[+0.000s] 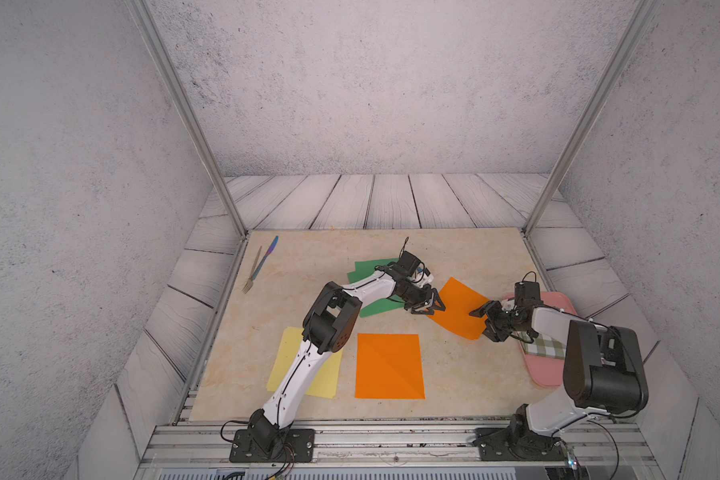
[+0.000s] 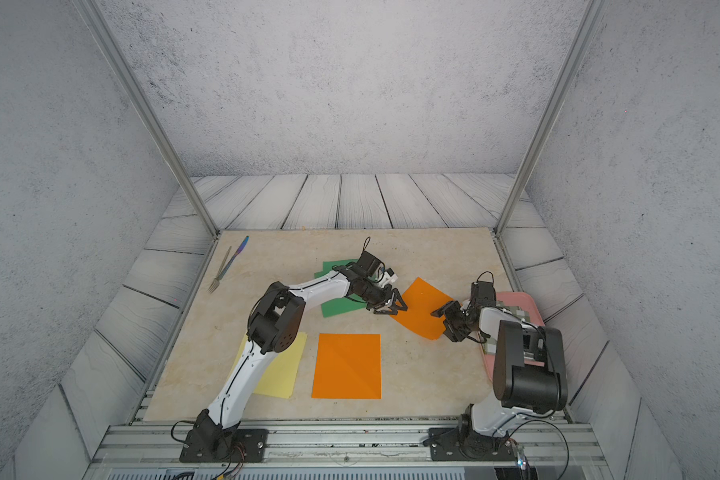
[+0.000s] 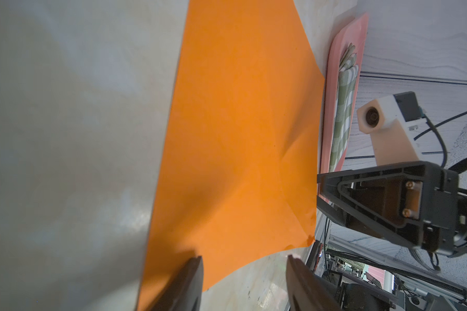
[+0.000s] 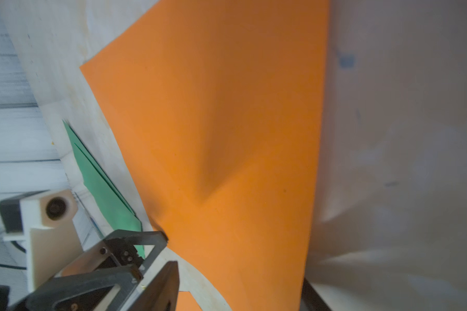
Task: Sort the scattered colored papers by color
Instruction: Pick up the colored paper from the center of the board.
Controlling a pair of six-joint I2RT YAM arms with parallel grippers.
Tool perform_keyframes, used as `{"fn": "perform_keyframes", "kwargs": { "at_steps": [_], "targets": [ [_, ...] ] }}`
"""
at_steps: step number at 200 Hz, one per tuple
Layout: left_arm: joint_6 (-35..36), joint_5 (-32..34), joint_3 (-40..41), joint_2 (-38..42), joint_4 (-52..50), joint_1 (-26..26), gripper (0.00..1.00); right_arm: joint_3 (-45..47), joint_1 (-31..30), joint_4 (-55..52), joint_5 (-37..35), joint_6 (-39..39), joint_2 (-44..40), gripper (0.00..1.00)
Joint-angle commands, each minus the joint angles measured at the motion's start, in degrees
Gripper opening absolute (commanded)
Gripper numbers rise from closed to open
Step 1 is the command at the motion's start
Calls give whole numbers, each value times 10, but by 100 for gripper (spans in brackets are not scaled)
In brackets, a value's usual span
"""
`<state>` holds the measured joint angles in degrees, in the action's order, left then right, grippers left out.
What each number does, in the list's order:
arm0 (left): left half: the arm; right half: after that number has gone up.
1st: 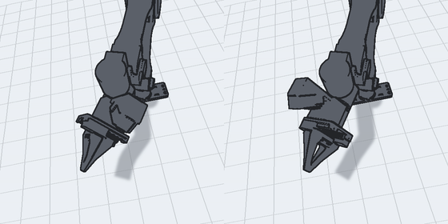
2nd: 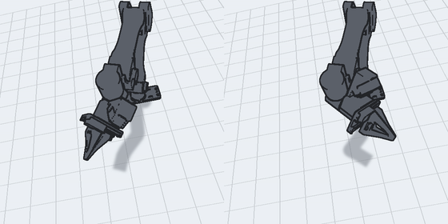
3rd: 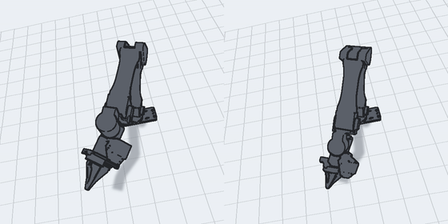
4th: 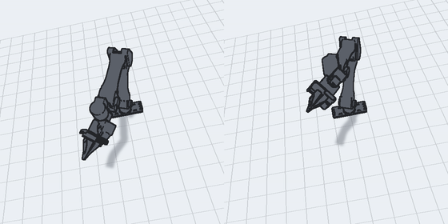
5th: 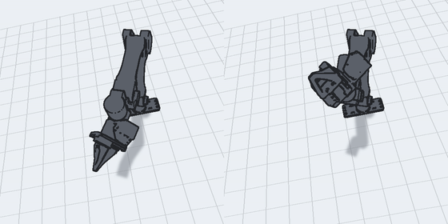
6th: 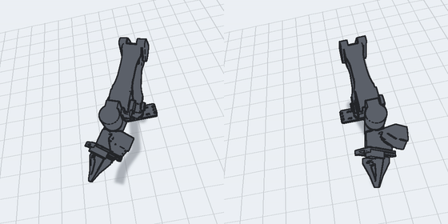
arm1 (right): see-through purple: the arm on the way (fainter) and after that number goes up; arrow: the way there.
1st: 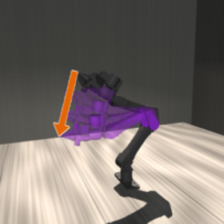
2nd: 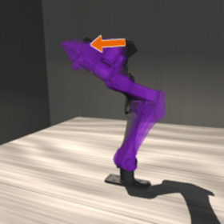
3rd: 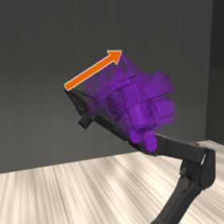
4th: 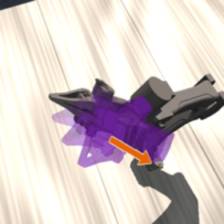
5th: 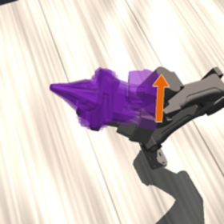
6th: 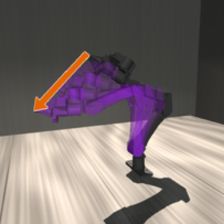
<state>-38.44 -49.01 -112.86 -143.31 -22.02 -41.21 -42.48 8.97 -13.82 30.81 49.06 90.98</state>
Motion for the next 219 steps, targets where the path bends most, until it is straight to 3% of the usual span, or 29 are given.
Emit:
{"fn": "perform_keyframes", "kwargs": {
  "at_steps": [1,109,142,187,219],
  "targets": [
    [5,37,26,-39,-63,4,56,2,2,-50,-35,-18,33,51],
    [18,24,14,-34,-74,7,56,-25,2,-77,8,-72,49,0],
    [37,40,-11,-3,-90,13,56,-37,2,-109,1,-95,16,0],
    [55,83,-46,133,-111,42,60,-82,2,-188,-6,-127,-64,0],
    [68,127,-8,246,-126,58,61,-124,1,-247,14,-136,-131,0]
  ]
}}
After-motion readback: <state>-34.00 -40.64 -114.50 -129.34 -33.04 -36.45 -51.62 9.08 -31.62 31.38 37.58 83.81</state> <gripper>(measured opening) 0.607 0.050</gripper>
